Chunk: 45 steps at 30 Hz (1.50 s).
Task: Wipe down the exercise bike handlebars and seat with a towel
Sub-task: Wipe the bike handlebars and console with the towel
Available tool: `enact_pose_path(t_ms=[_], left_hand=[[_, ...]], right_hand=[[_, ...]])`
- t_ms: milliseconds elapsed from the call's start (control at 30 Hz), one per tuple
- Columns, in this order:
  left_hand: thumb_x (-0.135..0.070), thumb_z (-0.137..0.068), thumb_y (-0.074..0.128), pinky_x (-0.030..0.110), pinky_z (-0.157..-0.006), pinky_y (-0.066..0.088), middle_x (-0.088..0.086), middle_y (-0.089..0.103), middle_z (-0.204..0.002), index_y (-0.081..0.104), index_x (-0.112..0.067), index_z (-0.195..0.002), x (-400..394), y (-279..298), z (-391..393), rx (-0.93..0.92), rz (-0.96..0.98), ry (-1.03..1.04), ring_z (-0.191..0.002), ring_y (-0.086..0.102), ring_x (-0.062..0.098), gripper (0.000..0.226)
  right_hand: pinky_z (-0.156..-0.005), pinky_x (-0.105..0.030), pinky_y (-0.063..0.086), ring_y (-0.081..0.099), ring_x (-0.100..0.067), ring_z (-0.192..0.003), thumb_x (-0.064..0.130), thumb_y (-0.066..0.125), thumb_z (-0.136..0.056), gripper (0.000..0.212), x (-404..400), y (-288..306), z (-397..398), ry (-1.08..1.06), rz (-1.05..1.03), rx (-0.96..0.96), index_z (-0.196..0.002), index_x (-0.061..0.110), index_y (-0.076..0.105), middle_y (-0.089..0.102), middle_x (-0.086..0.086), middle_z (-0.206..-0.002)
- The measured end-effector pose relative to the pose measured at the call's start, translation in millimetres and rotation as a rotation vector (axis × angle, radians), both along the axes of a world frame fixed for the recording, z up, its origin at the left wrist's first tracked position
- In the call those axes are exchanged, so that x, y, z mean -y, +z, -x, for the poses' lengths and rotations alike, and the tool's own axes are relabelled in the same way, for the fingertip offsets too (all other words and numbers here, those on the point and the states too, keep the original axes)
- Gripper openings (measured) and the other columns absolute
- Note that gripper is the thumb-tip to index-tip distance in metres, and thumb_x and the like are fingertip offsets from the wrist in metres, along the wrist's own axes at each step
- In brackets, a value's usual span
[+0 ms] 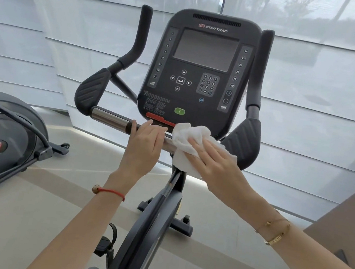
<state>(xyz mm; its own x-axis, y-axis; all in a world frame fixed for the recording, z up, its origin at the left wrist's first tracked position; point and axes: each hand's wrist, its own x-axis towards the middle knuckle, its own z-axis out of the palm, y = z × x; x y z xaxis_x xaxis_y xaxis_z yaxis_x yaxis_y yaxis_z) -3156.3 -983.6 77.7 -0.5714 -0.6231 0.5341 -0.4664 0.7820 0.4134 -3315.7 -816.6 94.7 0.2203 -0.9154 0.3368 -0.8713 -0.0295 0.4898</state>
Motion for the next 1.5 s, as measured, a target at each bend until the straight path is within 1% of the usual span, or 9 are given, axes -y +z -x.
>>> enact_pose_path(t_ms=[67, 200, 367, 533, 767, 1000, 1133, 1233, 1500], left_hand=[[-0.031, -0.100, 0.019, 0.048, -0.121, 0.006, 0.000, 0.060, -0.125, 0.059, -0.017, -0.123, -12, -3, 8, -0.005, 0.004, -0.015, -0.134, 0.040, 0.021, 0.048], [-0.031, -0.101, 0.019, 0.048, -0.122, 0.004, 0.004, 0.050, -0.138, 0.059, -0.015, -0.124, -24, -3, 19, 0.016, 0.105, 0.008, -0.140, 0.032, 0.022, 0.049], [-0.033, -0.101, 0.017, 0.052, -0.120, 0.010, 0.000, 0.055, -0.133, 0.058, -0.017, -0.126, -38, 6, 35, 0.028, 0.088, -0.053, -0.138, 0.037, 0.020, 0.050], [-0.031, -0.101, 0.019, 0.053, -0.120, 0.007, -0.007, 0.062, -0.115, 0.062, -0.023, -0.114, -49, 5, 47, 0.058, 0.080, -0.036, -0.119, 0.051, 0.014, 0.046], [-0.030, -0.096, 0.013, 0.045, -0.114, 0.020, -0.005, 0.055, -0.081, 0.052, -0.022, -0.084, -53, 4, 48, 0.155, 0.175, 0.023, -0.085, 0.052, 0.018, 0.041], [-0.030, -0.095, 0.013, 0.042, -0.112, 0.021, -0.003, 0.058, -0.084, 0.054, -0.021, -0.085, -51, 2, 50, 0.141, 0.185, 0.025, -0.087, 0.051, 0.018, 0.043], [-0.027, -0.095, 0.018, 0.042, -0.110, 0.023, -0.002, 0.059, -0.084, 0.056, -0.019, -0.085, -52, 2, 51, 0.119, 0.196, 0.035, -0.087, 0.053, 0.020, 0.040], [-0.028, -0.095, 0.017, 0.041, -0.110, 0.022, -0.002, 0.060, -0.086, 0.056, -0.019, -0.086, -52, 0, 52, 0.125, 0.188, 0.043, -0.088, 0.052, 0.019, 0.041], [-0.026, -0.096, 0.018, 0.040, -0.106, 0.024, -0.004, 0.054, -0.080, 0.050, -0.022, -0.083, -48, -5, 54, 0.123, 0.187, 0.055, -0.084, 0.047, 0.019, 0.034]], right_hand=[[-0.113, -0.048, 0.034, 0.036, -0.038, -0.141, -0.005, 0.003, -0.097, 0.062, -16, -4, 9, -0.008, 0.076, 0.025, -0.146, 0.004, 0.040, 0.035, -0.017, -0.154], [-0.115, -0.048, 0.032, 0.032, -0.034, -0.144, -0.016, 0.036, -0.089, 0.060, -32, 1, 16, -0.002, 0.199, 0.138, -0.145, 0.005, 0.043, 0.037, -0.012, -0.154], [-0.118, -0.044, 0.027, 0.030, -0.026, -0.145, -0.006, 0.059, -0.086, 0.060, -33, 16, 33, -0.067, 0.245, 0.395, -0.143, 0.009, 0.046, 0.040, -0.005, -0.153], [-0.104, -0.038, 0.041, 0.044, -0.022, -0.126, 0.016, 0.056, -0.092, 0.047, -6, 50, 66, -0.130, 0.258, 0.651, -0.138, 0.025, 0.048, 0.045, 0.005, -0.139], [-0.117, -0.039, 0.027, 0.039, -0.026, -0.139, 0.017, 0.040, -0.100, 0.034, -30, 28, 51, 0.029, 0.220, 0.542, -0.126, 0.011, 0.060, 0.053, -0.002, -0.141], [-0.116, -0.039, 0.030, 0.029, -0.016, -0.145, 0.013, 0.046, -0.101, 0.035, -38, 31, 74, 0.032, 0.209, 0.619, -0.135, 0.012, 0.053, 0.044, 0.001, -0.150], [-0.092, -0.039, 0.048, 0.046, -0.016, -0.124, 0.018, 0.041, -0.095, 0.036, -14, 56, 101, -0.030, 0.235, 0.746, -0.126, 0.023, 0.059, 0.049, 0.007, -0.139], [-0.087, -0.043, 0.050, 0.049, -0.017, -0.118, 0.020, 0.039, -0.090, 0.037, 0, 60, 110, -0.075, 0.264, 0.828, -0.116, 0.024, 0.064, 0.052, 0.006, -0.134], [-0.118, -0.041, 0.028, 0.033, -0.014, -0.144, 0.019, 0.036, -0.103, 0.036, -48, 21, 60, 0.147, 0.211, 0.761, -0.130, 0.010, 0.060, 0.049, 0.001, -0.146]])
